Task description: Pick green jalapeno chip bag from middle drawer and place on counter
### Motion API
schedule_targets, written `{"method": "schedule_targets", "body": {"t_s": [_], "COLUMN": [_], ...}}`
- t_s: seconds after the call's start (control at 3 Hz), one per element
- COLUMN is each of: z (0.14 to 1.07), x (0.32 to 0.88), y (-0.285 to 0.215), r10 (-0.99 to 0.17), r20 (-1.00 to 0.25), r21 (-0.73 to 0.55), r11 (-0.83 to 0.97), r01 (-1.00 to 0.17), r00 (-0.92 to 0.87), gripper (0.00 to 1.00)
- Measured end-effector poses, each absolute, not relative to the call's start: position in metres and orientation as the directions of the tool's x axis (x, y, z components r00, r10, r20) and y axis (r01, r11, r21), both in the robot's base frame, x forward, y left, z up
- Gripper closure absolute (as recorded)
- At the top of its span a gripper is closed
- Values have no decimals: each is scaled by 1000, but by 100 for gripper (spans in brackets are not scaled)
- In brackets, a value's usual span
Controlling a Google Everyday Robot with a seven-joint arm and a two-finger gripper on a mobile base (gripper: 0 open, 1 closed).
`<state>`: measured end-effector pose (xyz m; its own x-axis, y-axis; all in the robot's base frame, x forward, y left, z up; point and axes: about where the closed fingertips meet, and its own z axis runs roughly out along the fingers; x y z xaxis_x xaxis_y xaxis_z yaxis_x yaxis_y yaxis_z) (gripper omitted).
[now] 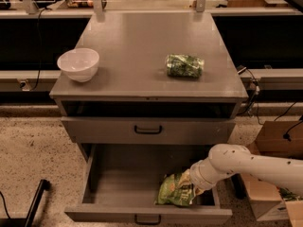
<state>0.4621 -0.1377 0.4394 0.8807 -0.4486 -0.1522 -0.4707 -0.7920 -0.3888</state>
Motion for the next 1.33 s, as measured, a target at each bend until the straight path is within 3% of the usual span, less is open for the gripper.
{"method": "schedule_targets", "body": {"t_s": [0.33,0.67,1.33], "z": [435,467,624], "x": [462,459,429], "y": [-134,-131,-127], "r10": [-437,-414,-306], "r20": [-166,-151,-21], "r21": [-403,-459,-621], "r11": [-788,-775,-742], "r01": [-465,-435,-252], "r00": [884,898,952], "gripper": [83,100,100]}}
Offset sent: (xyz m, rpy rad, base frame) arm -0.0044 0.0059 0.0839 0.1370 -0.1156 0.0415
